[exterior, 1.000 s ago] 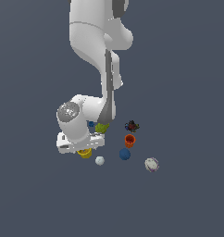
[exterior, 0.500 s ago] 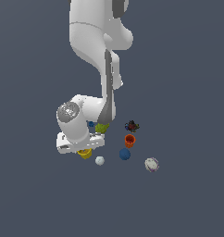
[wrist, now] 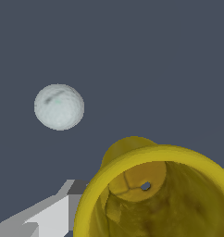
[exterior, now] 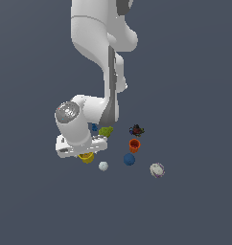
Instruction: Pick up a designated object from a clutter of objects.
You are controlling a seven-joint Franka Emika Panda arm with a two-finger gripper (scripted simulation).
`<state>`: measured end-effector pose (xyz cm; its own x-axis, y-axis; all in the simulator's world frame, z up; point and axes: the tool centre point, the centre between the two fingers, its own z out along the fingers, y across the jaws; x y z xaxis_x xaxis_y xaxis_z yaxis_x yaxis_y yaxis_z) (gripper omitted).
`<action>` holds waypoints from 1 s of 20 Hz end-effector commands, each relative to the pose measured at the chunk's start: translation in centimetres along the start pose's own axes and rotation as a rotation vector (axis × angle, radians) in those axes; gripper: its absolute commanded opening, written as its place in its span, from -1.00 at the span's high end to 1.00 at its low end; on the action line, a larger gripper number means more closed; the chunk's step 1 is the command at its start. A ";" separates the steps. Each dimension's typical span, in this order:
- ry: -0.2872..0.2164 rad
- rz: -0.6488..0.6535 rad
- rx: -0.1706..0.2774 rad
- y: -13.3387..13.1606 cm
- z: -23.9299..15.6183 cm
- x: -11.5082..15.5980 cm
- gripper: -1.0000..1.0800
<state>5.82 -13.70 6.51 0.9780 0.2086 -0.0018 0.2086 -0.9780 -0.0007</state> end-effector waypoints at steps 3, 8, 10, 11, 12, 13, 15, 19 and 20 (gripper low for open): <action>0.002 0.000 -0.001 0.5 -2.8 0.4 1.00; 0.002 0.000 -0.001 1.4 -7.2 0.9 1.00; 0.002 0.000 -0.001 1.8 -9.3 1.1 1.00; 0.002 0.000 -0.001 2.0 -10.3 1.2 1.00; 0.002 0.000 -0.001 2.2 -11.4 1.4 1.00; 0.002 0.000 -0.001 2.4 -12.5 1.5 1.00; 0.002 0.000 -0.001 2.8 -14.7 1.8 1.00; 0.002 0.000 -0.001 3.6 -18.9 2.3 1.00; 0.002 0.000 -0.001 3.9 -19.9 2.5 1.00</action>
<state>8.84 -16.70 24.77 0.9780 0.2084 -0.0002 0.2084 -0.9780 0.0002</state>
